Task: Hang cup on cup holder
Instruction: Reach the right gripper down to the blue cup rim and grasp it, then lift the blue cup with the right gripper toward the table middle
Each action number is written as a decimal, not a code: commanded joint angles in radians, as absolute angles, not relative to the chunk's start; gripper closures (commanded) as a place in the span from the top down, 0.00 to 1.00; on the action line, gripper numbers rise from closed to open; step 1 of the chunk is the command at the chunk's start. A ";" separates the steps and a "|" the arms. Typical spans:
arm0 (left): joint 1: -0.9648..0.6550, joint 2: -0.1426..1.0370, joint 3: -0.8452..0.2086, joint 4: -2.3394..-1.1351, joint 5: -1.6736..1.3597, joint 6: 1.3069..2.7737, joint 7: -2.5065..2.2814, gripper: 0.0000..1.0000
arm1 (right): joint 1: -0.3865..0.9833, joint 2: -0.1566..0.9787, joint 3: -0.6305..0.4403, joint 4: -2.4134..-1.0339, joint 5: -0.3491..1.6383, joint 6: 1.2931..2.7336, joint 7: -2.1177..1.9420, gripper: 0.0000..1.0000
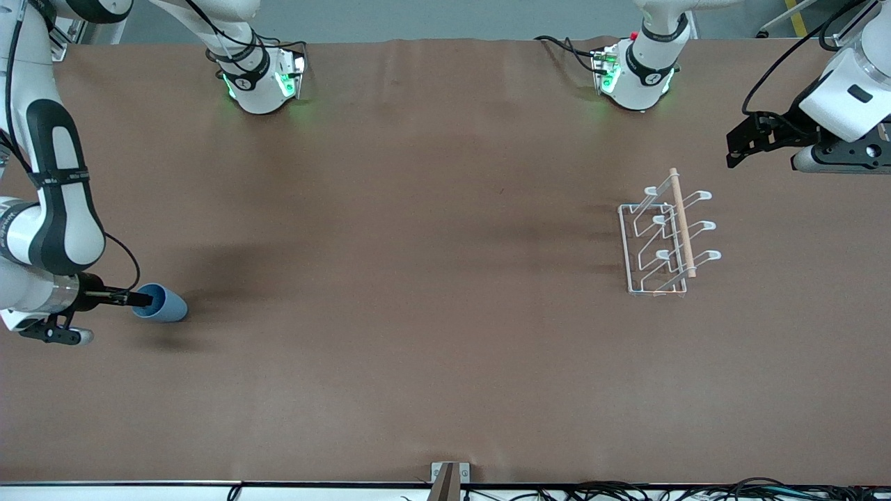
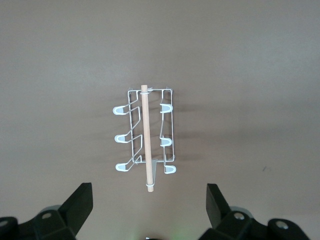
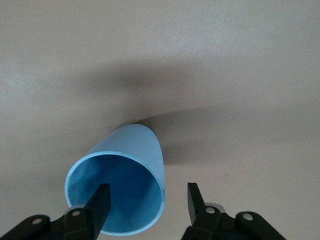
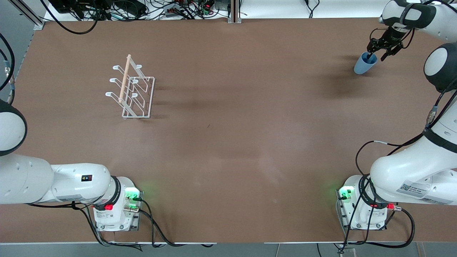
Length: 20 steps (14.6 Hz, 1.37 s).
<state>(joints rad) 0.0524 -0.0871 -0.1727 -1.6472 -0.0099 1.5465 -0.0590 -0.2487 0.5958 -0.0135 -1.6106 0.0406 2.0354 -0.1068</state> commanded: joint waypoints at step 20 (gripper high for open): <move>0.051 -0.072 -0.175 -1.626 -0.021 1.540 -0.041 1.00 | -0.230 0.397 0.118 -1.618 0.351 1.818 -0.141 0.02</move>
